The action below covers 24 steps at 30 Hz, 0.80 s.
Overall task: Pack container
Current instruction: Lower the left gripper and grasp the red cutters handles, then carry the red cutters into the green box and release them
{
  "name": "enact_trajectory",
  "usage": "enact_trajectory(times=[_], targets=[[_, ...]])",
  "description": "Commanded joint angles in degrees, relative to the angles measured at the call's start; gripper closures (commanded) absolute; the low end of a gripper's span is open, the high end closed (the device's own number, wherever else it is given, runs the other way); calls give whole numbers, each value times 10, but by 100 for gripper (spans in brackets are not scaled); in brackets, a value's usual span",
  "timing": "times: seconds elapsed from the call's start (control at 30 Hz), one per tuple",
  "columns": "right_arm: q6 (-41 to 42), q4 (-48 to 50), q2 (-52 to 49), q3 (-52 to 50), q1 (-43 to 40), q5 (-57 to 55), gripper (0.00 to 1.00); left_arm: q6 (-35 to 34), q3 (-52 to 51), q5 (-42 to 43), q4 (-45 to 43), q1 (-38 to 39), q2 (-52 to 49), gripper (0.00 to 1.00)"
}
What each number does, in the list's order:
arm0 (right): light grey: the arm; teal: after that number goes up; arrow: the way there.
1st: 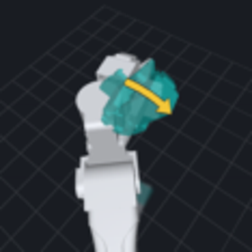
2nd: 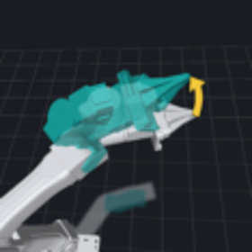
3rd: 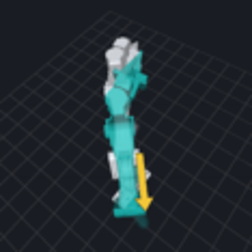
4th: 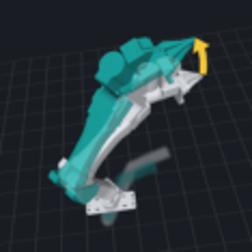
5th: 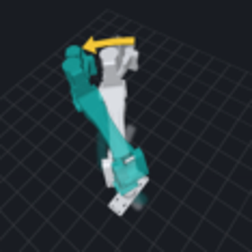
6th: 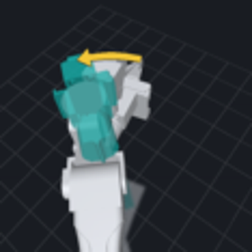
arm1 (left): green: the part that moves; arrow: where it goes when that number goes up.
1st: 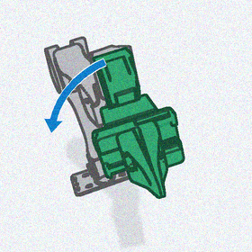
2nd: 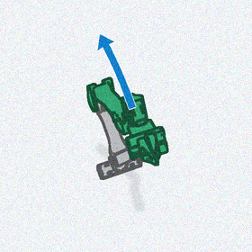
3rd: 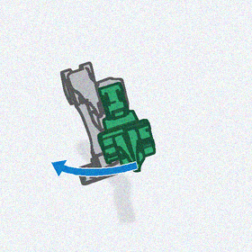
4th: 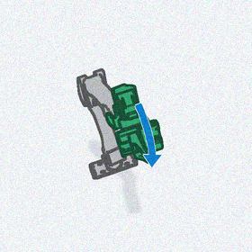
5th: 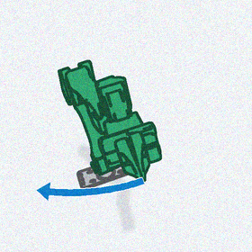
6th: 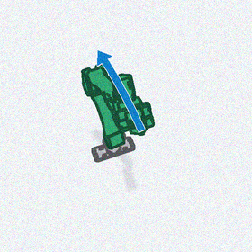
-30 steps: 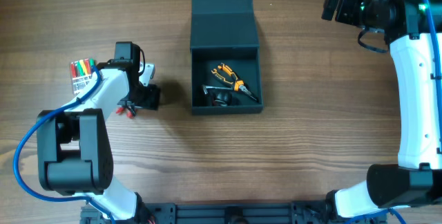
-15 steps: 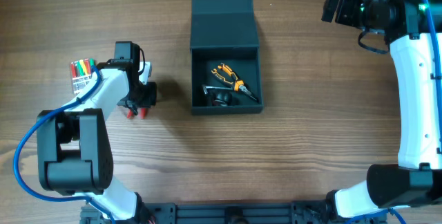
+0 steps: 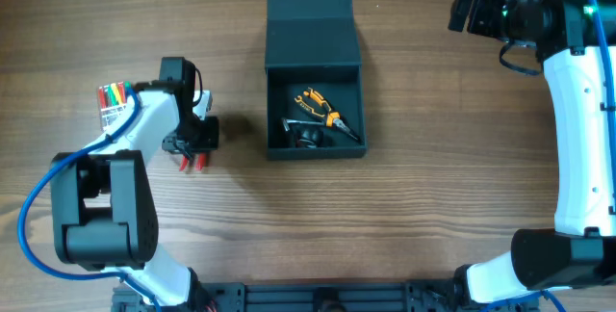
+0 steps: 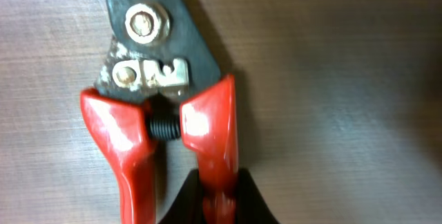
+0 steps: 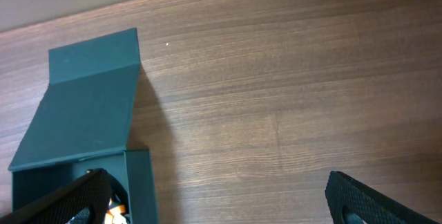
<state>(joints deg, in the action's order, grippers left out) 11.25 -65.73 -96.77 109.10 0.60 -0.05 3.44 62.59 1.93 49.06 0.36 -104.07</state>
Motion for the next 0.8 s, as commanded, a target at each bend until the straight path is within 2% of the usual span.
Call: enact_trajectory(times=[0.0, 0.2, 0.33, 0.57, 0.63, 0.77], targets=[[-8, 1, -10, -1, 3, 1, 0, -27, 113, 67, 78, 4, 24, 96], [-8, -1, -10, -1, 3, 1, 0, -8, 294, 68, 210, 60, 46, 96], [-8, -1, -10, -1, 3, 1, 0, 82, 379, 62, 232, 145, 50, 96], [-8, -6, -10, -1, 3, 1, 0, 364, 391, 17, 202, 309, 42, 96], [-8, -9, -10, -1, 3, 1, 0, 382, 391, 10, 182, 330, 38, 96], [-8, -12, -10, -1, 3, 1, 0, 384, 390, 11, 153, 325, 23, 96]])
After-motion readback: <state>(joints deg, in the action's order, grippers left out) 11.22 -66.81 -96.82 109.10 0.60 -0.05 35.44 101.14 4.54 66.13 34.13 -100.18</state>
